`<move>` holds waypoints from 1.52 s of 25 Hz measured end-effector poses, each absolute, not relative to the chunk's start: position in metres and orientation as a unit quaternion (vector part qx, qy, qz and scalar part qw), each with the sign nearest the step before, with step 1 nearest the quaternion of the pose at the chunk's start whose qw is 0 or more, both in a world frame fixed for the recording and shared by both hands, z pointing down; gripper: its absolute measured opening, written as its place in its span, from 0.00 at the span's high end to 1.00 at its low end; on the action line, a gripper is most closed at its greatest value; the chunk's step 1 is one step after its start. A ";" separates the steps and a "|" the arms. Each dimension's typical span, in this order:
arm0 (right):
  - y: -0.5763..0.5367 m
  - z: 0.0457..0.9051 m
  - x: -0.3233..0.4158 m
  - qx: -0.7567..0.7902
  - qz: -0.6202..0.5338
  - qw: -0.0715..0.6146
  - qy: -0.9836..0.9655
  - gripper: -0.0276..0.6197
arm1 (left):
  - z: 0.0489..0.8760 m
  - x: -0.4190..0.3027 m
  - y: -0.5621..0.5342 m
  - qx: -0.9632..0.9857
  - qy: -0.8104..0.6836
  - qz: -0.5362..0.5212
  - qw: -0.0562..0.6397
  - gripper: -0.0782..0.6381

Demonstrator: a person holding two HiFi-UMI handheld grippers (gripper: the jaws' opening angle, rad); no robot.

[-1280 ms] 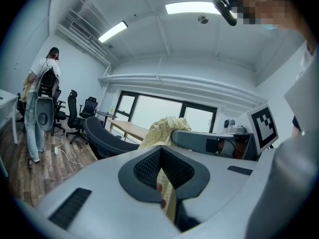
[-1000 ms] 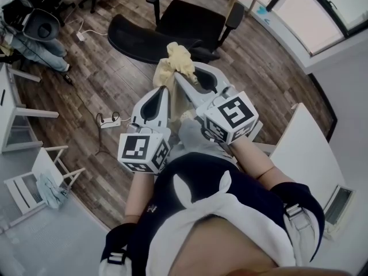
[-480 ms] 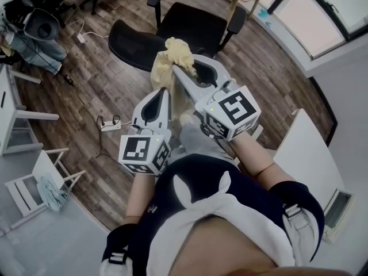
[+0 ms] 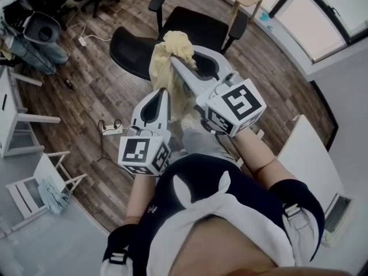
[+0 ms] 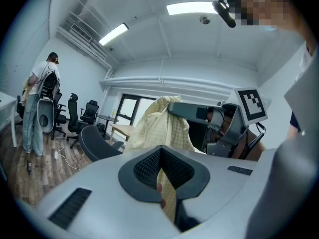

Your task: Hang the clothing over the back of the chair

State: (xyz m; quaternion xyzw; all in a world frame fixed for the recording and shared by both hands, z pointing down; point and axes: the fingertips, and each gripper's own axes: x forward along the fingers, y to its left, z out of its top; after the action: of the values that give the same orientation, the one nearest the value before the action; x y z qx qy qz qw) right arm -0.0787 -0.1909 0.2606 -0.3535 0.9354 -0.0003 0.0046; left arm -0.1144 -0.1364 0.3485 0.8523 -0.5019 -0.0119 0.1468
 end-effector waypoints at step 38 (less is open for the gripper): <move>-0.316 0.284 -0.043 -0.359 -0.025 -0.024 0.933 0.80 | 0.355 -0.092 -0.239 0.851 -0.499 -0.002 0.164 0.88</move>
State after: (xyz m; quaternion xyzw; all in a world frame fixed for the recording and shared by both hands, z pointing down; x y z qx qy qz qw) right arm -0.0430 -0.3158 0.2844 -0.3593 0.9326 -0.0246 -0.0243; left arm -0.0917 -0.2386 0.3551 0.8509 -0.4991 -0.0016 0.1636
